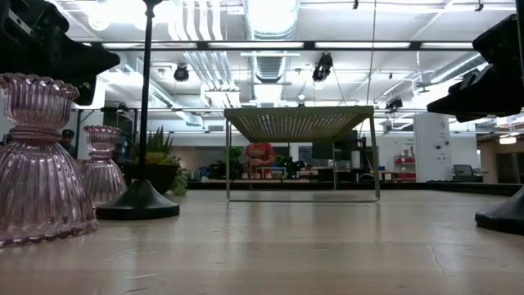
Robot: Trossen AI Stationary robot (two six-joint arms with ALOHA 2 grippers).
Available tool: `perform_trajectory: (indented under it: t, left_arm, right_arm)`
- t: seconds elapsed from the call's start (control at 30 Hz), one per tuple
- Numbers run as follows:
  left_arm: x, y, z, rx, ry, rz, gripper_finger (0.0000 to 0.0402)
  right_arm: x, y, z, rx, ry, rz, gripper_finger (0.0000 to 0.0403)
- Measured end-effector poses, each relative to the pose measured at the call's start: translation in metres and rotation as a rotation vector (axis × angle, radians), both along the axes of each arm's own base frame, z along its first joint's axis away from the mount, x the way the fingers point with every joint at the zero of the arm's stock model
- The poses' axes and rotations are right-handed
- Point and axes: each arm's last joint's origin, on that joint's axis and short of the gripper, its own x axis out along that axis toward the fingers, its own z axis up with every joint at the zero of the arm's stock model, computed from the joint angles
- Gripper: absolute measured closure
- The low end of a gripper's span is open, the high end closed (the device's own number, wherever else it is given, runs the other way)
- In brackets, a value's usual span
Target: Pick & Place candle stick holders
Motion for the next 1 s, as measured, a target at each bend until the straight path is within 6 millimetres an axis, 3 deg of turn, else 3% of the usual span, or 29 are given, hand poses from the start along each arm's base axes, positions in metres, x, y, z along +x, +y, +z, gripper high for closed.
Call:
perform_trajectory:
  t: [0.2, 0.4, 0.67, 1.0]
  left_arm:
    - [0.000, 0.000, 0.000, 0.000, 0.000, 0.000, 0.0390]
    - [0.000, 0.000, 0.000, 0.000, 0.000, 0.000, 0.0390]
    - [0.000, 0.000, 0.000, 0.000, 0.000, 0.000, 0.0390]
    - [0.000, 0.000, 0.000, 0.000, 0.000, 0.000, 0.0390]
  right_arm:
    - [0.000, 0.000, 0.000, 0.009, -0.005, -0.002, 0.0394]
    - [0.003, 0.002, 0.019, 0.382, -0.221, -0.040, 0.0394]
    - [0.003, -0.001, 0.035, 0.522, -0.392, -0.102, 0.0394]
    - [0.005, 0.011, 0.042, 0.432, -0.256, 0.265, 0.0394]
